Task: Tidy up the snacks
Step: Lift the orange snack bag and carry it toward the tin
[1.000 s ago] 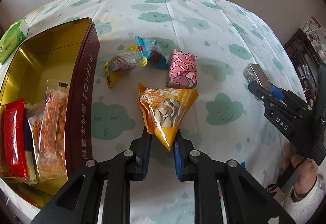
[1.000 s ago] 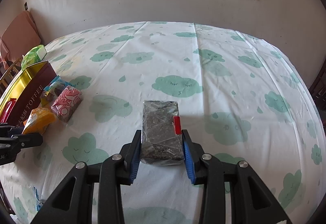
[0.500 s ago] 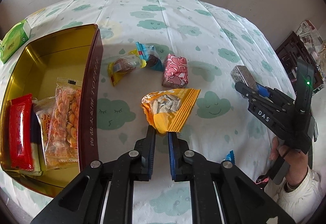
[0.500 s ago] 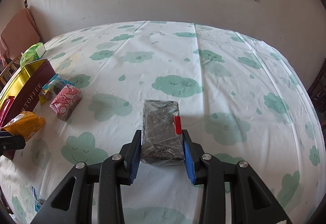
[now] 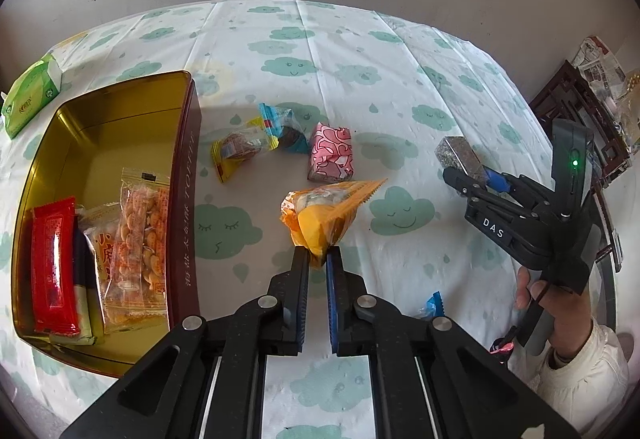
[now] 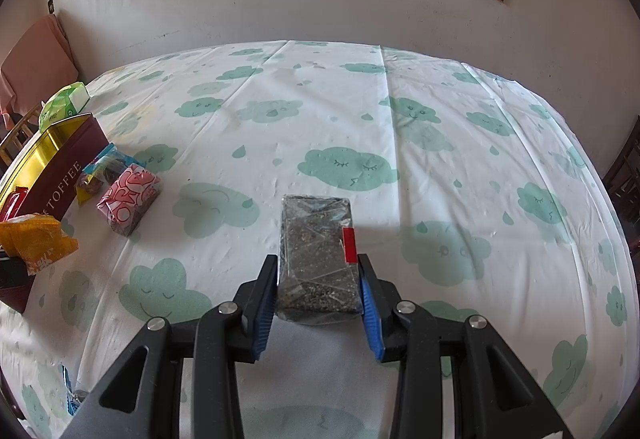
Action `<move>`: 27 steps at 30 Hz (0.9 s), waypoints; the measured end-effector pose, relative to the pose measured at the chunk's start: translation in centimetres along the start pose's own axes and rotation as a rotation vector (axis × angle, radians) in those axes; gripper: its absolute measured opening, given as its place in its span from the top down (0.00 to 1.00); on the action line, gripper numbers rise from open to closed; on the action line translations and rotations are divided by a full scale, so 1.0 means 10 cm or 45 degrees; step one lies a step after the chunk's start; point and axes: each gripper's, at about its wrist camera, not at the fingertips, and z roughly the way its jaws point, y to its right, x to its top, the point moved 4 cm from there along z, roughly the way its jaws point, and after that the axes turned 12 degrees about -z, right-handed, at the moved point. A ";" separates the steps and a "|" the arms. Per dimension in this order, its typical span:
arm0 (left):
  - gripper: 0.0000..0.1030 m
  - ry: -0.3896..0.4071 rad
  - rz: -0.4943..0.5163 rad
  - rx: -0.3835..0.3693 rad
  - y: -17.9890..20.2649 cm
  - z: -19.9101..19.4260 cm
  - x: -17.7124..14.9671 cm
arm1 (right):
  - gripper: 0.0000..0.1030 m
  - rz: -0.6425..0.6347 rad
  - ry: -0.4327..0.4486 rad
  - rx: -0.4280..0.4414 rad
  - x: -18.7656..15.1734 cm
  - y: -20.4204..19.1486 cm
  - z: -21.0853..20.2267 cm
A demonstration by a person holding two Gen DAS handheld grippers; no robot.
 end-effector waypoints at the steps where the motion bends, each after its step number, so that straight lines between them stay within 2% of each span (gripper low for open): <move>1: 0.95 0.003 0.003 0.007 0.00 0.00 0.00 | 0.63 -0.001 0.000 -0.001 0.00 0.00 0.00; 9: 0.94 0.021 0.002 0.027 -0.03 0.00 0.03 | 0.63 -0.002 -0.001 -0.001 0.00 0.00 0.00; 13: 0.88 0.014 -0.007 0.043 -0.06 0.08 0.10 | 0.63 -0.002 -0.001 -0.002 0.00 0.00 0.00; 15: 0.89 0.011 -0.005 0.081 -0.07 0.16 0.13 | 0.63 -0.002 -0.001 -0.001 0.00 0.00 0.00; 17: 0.89 -0.015 -0.016 0.076 -0.10 0.24 0.15 | 0.63 -0.003 -0.001 -0.001 0.00 0.00 0.00; 20: 0.77 -0.008 -0.044 0.074 -0.14 0.30 0.19 | 0.63 -0.003 -0.001 -0.002 0.00 0.00 0.00; 22: 0.60 0.000 -0.059 0.072 -0.16 0.30 0.20 | 0.63 -0.003 -0.001 -0.002 0.00 0.00 0.00; 24: 0.55 0.017 -0.058 0.053 -0.15 0.27 0.23 | 0.63 -0.003 -0.001 -0.002 0.00 0.00 0.00; 27: 0.40 0.046 -0.048 0.086 -0.16 0.28 0.29 | 0.62 -0.003 -0.001 -0.002 0.00 0.00 0.00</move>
